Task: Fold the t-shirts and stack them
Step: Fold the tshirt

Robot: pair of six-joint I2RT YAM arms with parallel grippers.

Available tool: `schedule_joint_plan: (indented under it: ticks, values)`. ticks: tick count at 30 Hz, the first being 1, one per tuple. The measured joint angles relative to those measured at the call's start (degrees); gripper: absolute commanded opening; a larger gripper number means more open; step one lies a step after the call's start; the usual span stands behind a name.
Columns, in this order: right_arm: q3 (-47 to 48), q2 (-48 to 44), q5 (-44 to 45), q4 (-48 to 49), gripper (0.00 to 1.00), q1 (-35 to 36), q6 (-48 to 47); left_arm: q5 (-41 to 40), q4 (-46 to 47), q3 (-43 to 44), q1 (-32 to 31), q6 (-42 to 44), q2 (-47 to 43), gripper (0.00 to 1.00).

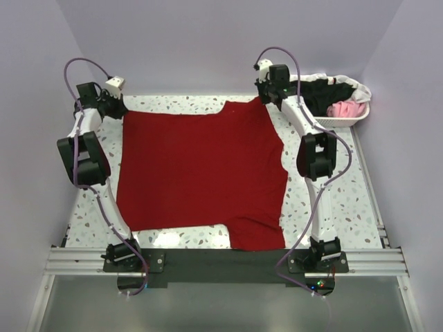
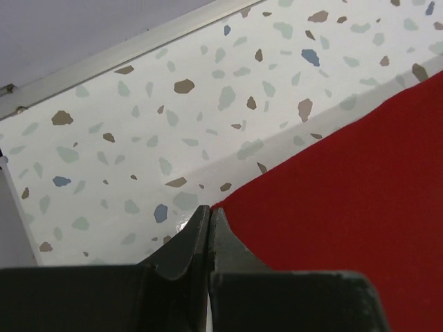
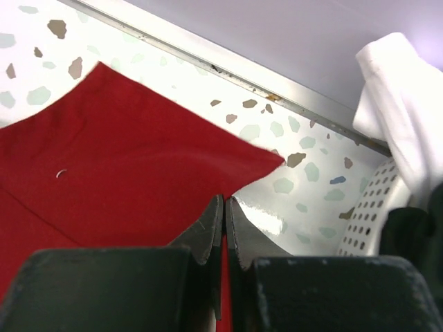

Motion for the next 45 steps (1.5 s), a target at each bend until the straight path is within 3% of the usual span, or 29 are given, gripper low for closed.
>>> schedule_joint_plan:
  ticks: [21, 38, 45]
  values:
    - [-20.11, -17.92, -2.71, -3.56, 0.0, -0.11, -0.85, 10.19, -0.55, -14.05, 5.92, 8.44, -12.55, 0.0]
    - [-38.29, -33.42, -4.74, -5.99, 0.0, -0.2, -0.15, 10.71, -4.02, -25.51, 7.3, 22.8, -20.85, 0.0]
    - [-45.44, -35.23, -4.79, -6.03, 0.0, -0.2, 0.9, 10.47, -5.27, -28.26, 7.85, 27.5, -22.56, 0.0]
